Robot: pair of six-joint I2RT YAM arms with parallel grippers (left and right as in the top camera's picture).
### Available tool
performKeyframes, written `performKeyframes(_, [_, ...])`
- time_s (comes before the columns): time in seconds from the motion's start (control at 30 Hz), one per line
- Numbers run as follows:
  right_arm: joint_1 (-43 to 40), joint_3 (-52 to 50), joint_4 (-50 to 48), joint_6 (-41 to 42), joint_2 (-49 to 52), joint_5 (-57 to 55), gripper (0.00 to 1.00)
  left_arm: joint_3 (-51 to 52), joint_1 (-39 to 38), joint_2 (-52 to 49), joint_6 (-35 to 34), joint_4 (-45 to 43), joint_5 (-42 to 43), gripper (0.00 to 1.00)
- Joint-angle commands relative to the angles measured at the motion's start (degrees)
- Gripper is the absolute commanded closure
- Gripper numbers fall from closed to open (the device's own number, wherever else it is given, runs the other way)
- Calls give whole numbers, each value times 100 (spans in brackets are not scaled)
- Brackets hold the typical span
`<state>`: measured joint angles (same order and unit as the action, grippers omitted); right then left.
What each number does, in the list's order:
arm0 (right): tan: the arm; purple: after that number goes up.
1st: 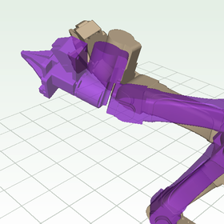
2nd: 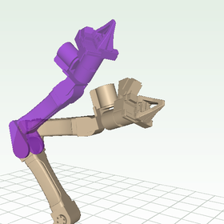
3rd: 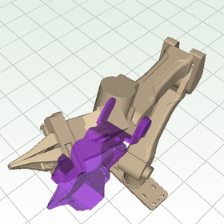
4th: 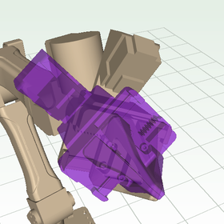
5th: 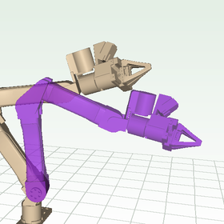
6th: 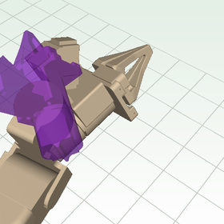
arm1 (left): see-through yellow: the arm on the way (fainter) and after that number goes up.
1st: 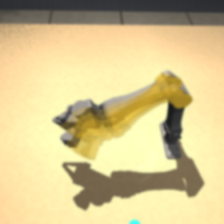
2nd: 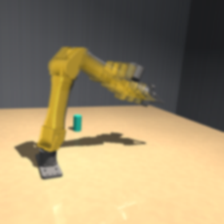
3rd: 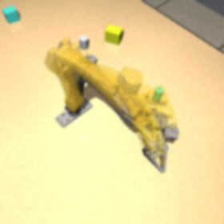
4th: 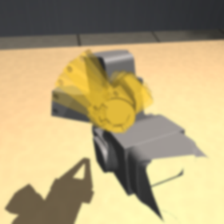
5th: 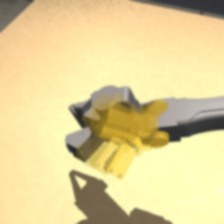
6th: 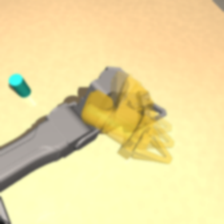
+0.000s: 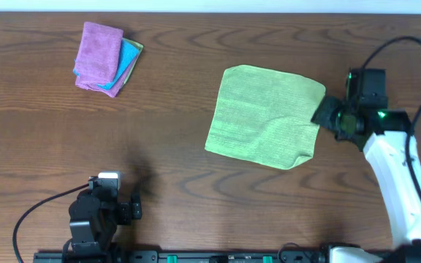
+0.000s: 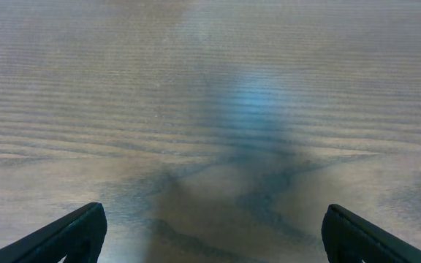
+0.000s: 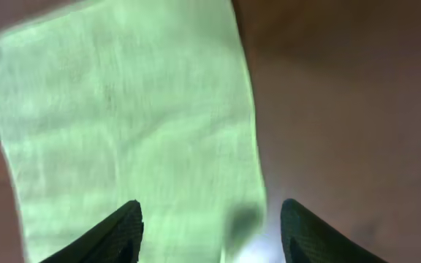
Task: Fold the cloth
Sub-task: 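Drag the right edge outward to flatten the cloth, then release, then move the left gripper to the cloth's left edge and right gripper to right edge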
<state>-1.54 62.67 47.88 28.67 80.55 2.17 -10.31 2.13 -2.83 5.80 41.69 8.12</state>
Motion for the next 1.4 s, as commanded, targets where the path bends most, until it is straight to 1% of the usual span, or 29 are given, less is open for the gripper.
performKeyframes(0.0, [28,9,514,605,-44,634,40,83,-28,37,-66,59,-68,5])
performKeyframes(0.07, [17,-26,857,605,-7,625,41,83,-28,37,-68,11,-105,5])
performKeyframes(0.13, [-74,-157,999,671,2,625,43,83,-28,37,-81,-9,-55,5])
performKeyframes(0.23, [-330,-372,973,756,2,726,43,83,-28,37,-592,-188,238,5])
performKeyframes(0.33, [-774,-741,804,754,2,1091,41,-39,-28,-7,-920,-538,697,5])
performKeyframes(0.4, [-1078,-1034,616,752,2,1416,41,-236,-28,-140,-1327,-557,702,5])
performKeyframes(0.47, [-1397,-1390,321,728,2,1832,40,-527,-31,-463,-1556,-555,789,5])
performKeyframes(0.57, [-1624,-1757,-94,680,2,2341,40,-1001,-31,-1202,-1716,-555,1032,5])
performKeyframes(0.63, [-1639,-1921,-284,686,2,2494,40,-1427,-31,-1956,-1836,-555,1325,5])
performKeyframes(0.73, [-1637,-2017,-356,713,2,2509,40,-2142,-33,-3279,-2002,-546,1943,5])
performKeyframes(0.9, [-1639,-2041,-535,855,4,2507,41,-3283,-168,-5322,-2015,-295,2728,5])
performKeyframes(0.97, [-1639,-2041,-682,1023,4,2505,41,-3600,-284,-5954,-2020,-350,2968,5])
performKeyframes(1.03, [-1639,-2041,-892,1279,9,2507,41,-3783,-380,-6487,-2111,-614,3230,5])
performKeyframes(1.1, [-1637,-2041,-1034,1578,24,2507,43,-3829,-446,-6964,-2494,-1049,3541,5])
performKeyframes(1.23, [-1637,-2041,-1169,1996,107,2509,44,-3829,-485,-7691,-3858,-1521,3650,5])
performKeyframes(1.3, [-1637,-2041,-1196,2094,166,2507,44,-3829,-485,-7932,-4135,-1725,3657,5])
performKeyframes(1.37, [-1626,-2041,-1252,2179,258,2509,45,-3827,-518,-8155,-4188,-2020,3781,5])
